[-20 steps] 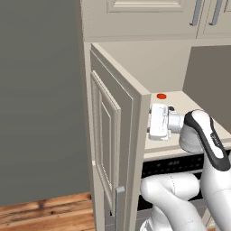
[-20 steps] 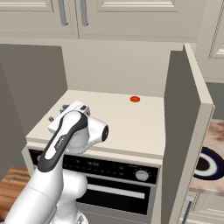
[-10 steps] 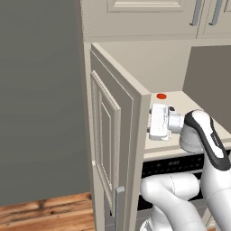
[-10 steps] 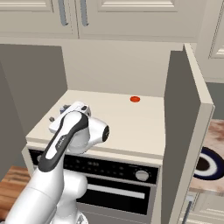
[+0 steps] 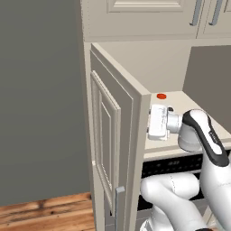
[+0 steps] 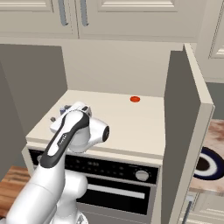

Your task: Pick the chicken drumstick from the plate and place it on the cutting board. Then pick the condiment bottle from the cabinet and place it next to the cutting board.

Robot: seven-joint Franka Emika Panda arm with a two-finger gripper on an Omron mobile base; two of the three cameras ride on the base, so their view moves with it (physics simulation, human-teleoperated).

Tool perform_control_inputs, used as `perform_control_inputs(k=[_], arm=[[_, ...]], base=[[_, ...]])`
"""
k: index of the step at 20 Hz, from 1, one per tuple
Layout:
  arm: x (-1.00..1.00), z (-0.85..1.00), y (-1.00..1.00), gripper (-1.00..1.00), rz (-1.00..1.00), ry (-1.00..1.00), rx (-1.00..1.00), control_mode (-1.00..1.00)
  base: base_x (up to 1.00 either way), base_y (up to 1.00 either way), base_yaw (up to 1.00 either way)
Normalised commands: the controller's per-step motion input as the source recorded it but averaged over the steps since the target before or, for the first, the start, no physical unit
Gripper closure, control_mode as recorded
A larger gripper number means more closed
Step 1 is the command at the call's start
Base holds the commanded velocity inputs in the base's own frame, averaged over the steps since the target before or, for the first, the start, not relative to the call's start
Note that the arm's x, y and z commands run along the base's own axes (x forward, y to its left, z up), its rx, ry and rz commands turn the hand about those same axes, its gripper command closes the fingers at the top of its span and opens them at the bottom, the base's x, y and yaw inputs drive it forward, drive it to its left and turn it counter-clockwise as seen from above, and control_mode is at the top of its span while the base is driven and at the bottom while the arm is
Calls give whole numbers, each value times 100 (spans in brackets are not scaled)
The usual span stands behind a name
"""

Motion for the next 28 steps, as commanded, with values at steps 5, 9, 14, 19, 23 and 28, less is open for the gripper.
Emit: perform_control_inputs(k=[5, 9, 14, 19, 23, 28], arm=[[15, -7, -5, -100, 0, 0, 0, -100], [14, -6, -4, -100, 0, 1, 0, -100], [13, -8, -2, -100, 0, 0, 0, -100], [12, -10, 0, -100, 0, 1, 0, -100], [9, -13, 0, -100, 0, 1, 0, -100], [10, -10, 0, -100, 0, 1, 0, -100]], base=[[0, 0, 0], [0, 0, 0], [0, 0, 0], [0, 0, 0], [0, 0, 0], [0, 0, 0]])
